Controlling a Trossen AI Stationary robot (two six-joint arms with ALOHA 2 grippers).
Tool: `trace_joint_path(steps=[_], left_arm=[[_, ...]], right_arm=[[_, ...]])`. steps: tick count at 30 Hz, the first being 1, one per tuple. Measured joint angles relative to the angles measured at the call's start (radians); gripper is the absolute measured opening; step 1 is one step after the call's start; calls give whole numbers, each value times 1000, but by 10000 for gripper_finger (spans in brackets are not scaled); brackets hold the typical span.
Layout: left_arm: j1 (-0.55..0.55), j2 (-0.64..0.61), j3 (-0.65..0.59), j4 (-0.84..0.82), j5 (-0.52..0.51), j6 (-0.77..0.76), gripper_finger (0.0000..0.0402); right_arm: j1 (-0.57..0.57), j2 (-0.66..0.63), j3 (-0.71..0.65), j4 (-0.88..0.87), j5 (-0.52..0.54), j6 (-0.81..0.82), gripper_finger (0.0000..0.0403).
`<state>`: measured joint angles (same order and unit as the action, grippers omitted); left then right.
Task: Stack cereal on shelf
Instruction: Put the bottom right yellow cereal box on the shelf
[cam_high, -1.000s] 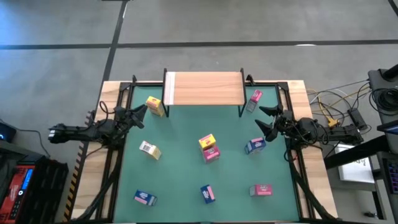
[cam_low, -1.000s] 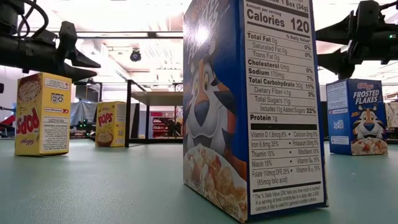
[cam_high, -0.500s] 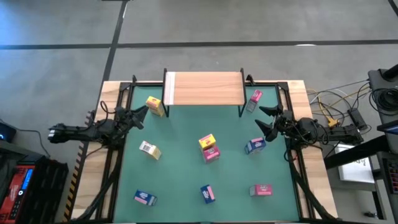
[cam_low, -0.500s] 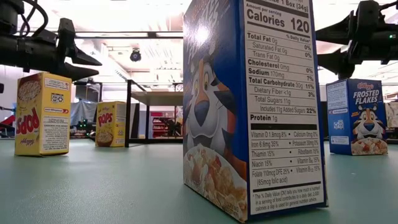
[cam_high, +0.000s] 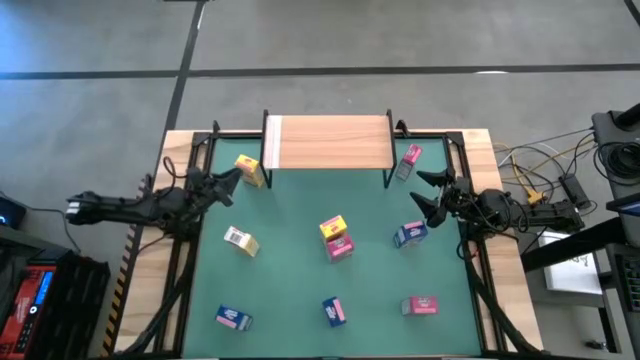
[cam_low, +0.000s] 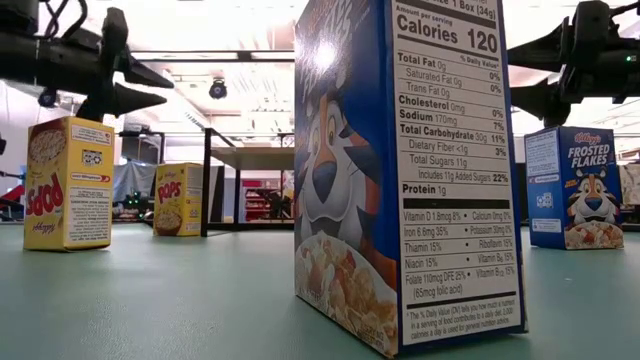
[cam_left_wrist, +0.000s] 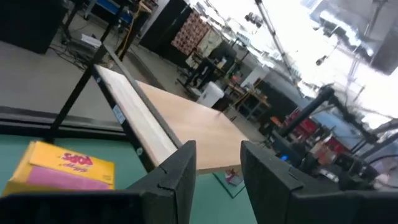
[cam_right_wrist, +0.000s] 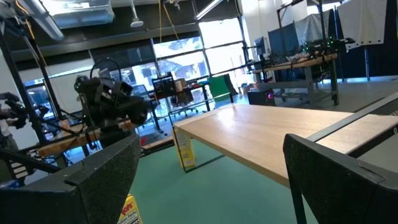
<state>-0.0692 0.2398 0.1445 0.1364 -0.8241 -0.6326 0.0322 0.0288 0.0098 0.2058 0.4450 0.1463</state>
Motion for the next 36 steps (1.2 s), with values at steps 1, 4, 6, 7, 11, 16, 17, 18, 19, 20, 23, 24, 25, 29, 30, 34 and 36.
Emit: trace_joint_path(steps=[1,4,6,7,11,16,17,18,19,20,23,24,25,29,30,34,36], left_arm=[[0,29,14,-11,0,-4,109],[0,121,58,-36,11,-43,109],[0,184,93,-50,34,-92,109],[-1,221,114,-54,41,-120,109],[-2,368,221,-165,59,-240,109],[-2,572,420,-446,128,-484,109],[-2,613,463,-509,149,-566,109],[-2,653,501,-573,168,-649,109],[-2,694,539,-635,184,-726,109],[-2,734,577,-691,200,-795,109],[-2,841,669,-810,240,-955,109],[-2,874,697,-833,256,-996,109],[-2,905,723,-852,272,-1032,109],[-2,1010,814,-890,309,-1111,109],[-2,1032,833,-896,316,-1125,109],[-2,1116,897,-897,350,-1175,109],[-1,1157,926,-896,380,-1217,109]], right_arm=[[0,0,0,0,0,0,384],[0,0,0,0,0,0,384],[0,0,0,0,0,0,384],[0,0,0,0,0,0,384],[0,0,0,0,0,0,384],[0,0,0,0,0,0,384],[0,0,0,0,0,0,384],[0,0,0,0,0,0,384],[0,0,0,0,0,0,384],[0,0,0,0,0,0,384],[0,0,0,0,0,0,384],[0,0,0,0,0,0,384],[0,0,0,0,0,0,384],[0,0,0,0,0,0,384],[0,0,0,0,0,0,384],[0,0,0,0,0,0,384],[0,0,0,0,0,0,384]])
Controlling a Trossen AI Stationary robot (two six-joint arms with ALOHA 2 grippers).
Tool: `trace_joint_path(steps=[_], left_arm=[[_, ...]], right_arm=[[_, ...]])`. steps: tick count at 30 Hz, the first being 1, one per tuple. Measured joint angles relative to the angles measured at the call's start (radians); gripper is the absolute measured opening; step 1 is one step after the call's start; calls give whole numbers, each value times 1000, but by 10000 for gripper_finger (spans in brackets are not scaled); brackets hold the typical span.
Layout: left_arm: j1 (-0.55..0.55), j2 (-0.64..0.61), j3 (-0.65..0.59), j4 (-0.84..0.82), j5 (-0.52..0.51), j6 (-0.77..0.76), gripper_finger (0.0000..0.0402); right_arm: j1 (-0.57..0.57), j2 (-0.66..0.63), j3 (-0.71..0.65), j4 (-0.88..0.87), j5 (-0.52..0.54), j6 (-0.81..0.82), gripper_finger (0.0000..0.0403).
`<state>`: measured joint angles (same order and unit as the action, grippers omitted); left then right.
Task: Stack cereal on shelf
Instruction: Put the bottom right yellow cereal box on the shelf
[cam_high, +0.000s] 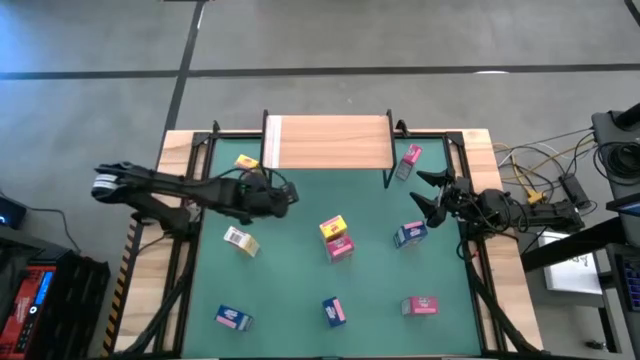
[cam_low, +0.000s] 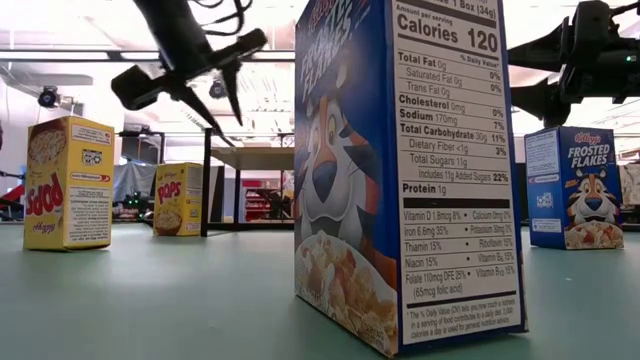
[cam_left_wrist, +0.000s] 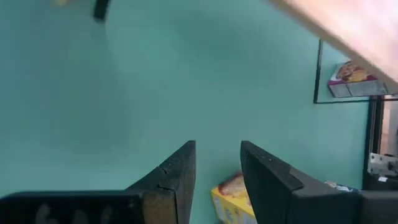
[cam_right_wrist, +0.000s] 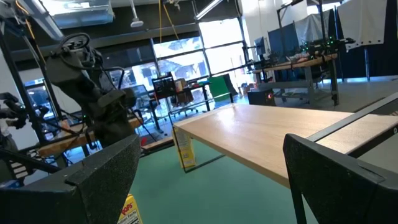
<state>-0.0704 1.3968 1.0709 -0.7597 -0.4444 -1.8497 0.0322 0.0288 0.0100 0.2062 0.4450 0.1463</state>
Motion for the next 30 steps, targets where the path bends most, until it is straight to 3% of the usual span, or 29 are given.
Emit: trace_joint_path(steps=[8,13,30], left_arm=[[0,155,115,-15,82,-97,113],[0,247,232,-61,96,-98,140],[0,546,680,-309,126,-99,345]], right_arm=[[0,0,0,0,0,0,384],[0,0,0,0,0,0,384],[0,0,0,0,0,0,384]])
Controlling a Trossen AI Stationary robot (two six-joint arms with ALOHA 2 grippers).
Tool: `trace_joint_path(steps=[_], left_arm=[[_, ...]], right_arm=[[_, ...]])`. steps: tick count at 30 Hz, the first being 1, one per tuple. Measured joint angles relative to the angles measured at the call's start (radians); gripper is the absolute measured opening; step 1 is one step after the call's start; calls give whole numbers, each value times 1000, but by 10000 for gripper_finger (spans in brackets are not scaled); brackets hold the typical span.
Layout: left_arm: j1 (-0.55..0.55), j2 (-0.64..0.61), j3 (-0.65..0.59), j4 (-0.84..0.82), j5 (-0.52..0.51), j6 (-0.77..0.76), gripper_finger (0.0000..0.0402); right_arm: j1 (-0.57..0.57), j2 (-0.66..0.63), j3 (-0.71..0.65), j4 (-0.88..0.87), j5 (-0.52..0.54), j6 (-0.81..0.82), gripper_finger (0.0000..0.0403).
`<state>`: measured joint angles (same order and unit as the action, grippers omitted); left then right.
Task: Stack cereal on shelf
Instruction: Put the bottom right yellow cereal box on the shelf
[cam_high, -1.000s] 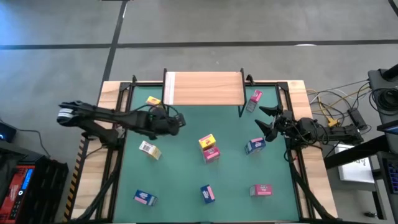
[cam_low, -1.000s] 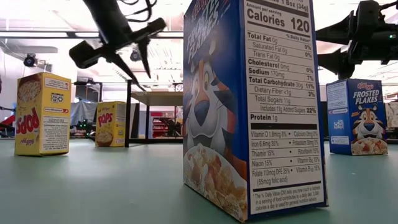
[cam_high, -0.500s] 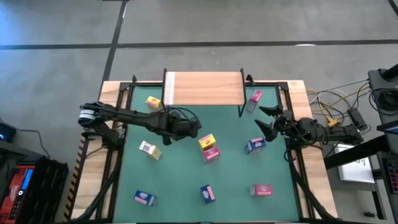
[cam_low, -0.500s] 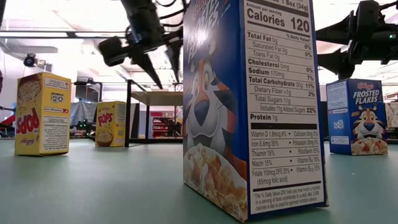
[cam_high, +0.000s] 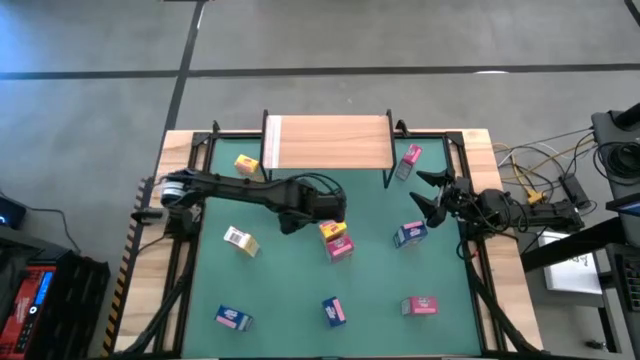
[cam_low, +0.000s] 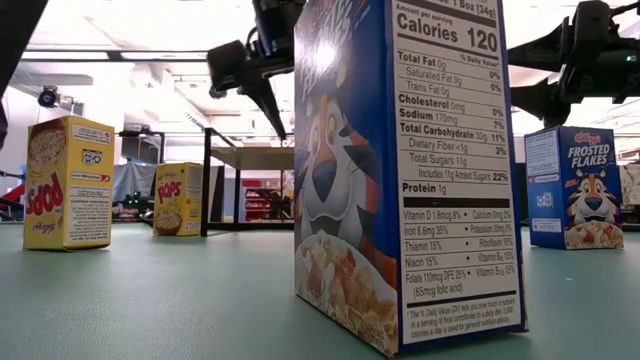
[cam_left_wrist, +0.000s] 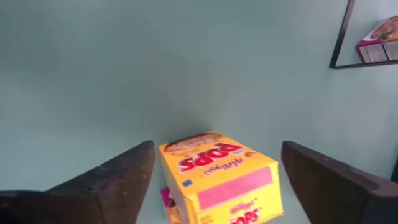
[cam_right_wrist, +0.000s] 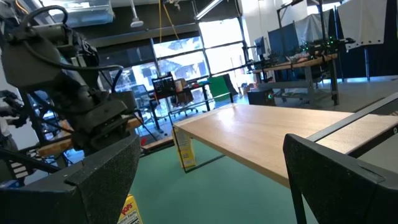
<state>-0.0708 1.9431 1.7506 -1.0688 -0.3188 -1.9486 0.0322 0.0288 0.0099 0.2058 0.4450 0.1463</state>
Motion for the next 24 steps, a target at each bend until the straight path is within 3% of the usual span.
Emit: trace_joint_path(steps=[6,18,24], left_arm=[[0,66,101,-29,42,-7,396],[-8,227,319,-163,198,-163,398],[-12,325,479,-295,203,-244,399]], right_arm=[[0,0,0,0,0,0,384],[0,0,0,0,0,0,384],[0,0,0,0,0,0,384]])
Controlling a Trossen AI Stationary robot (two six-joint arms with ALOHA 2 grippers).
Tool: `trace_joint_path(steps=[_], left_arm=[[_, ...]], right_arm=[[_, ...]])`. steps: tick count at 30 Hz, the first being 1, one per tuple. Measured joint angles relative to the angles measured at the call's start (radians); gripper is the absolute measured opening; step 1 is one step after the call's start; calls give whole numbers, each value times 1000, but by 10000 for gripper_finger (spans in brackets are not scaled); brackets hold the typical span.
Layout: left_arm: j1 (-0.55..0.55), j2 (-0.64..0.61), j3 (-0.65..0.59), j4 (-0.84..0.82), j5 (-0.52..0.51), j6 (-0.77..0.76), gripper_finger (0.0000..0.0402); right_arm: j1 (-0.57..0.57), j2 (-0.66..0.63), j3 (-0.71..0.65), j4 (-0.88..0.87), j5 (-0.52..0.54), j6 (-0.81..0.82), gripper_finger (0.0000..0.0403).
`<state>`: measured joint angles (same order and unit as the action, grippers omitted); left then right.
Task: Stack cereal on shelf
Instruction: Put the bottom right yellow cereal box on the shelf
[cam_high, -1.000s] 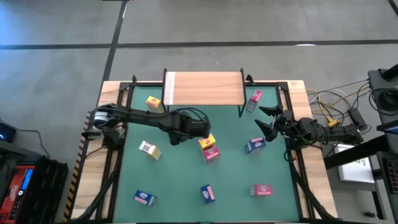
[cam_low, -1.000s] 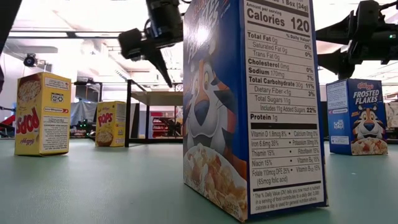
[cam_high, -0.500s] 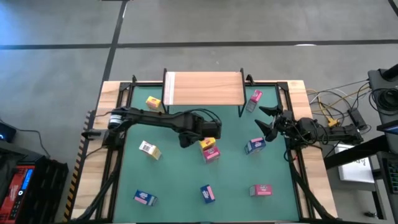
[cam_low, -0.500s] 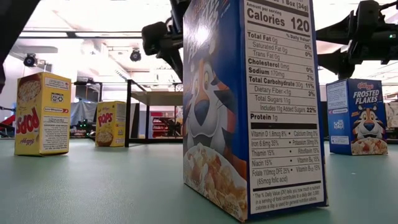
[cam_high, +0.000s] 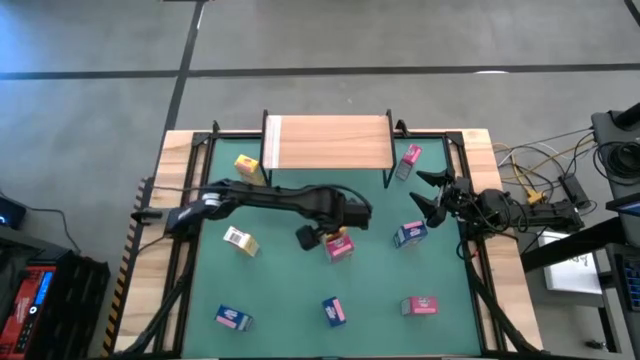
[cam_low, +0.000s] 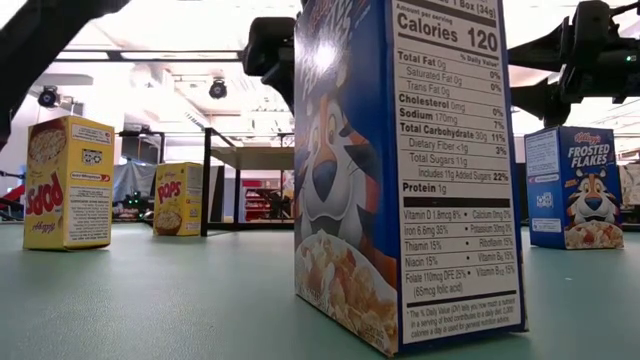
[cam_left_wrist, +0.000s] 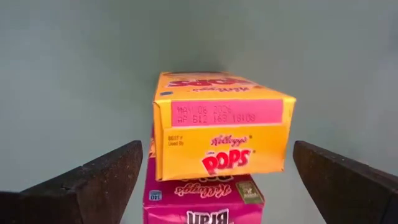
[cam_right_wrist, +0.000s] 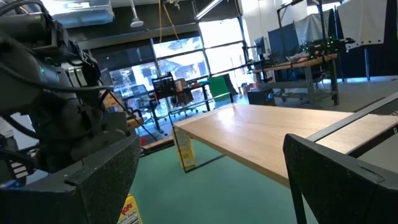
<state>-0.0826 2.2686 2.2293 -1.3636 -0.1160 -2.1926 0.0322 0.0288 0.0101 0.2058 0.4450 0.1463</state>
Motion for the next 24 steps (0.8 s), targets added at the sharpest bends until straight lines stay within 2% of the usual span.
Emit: trace_joint_path(steps=[6,12,18,24], left_arm=[[1,91,128,-87,-25,-46,398],[3,89,111,-96,-51,-54,389],[3,87,114,-112,-68,-87,330],[2,87,113,-112,-68,8,263]], right_arm=[[0,0,0,0,0,0,384],[0,0,0,0,0,0,384],[0,0,0,0,0,0,384],[0,0,0,0,0,0,384]])
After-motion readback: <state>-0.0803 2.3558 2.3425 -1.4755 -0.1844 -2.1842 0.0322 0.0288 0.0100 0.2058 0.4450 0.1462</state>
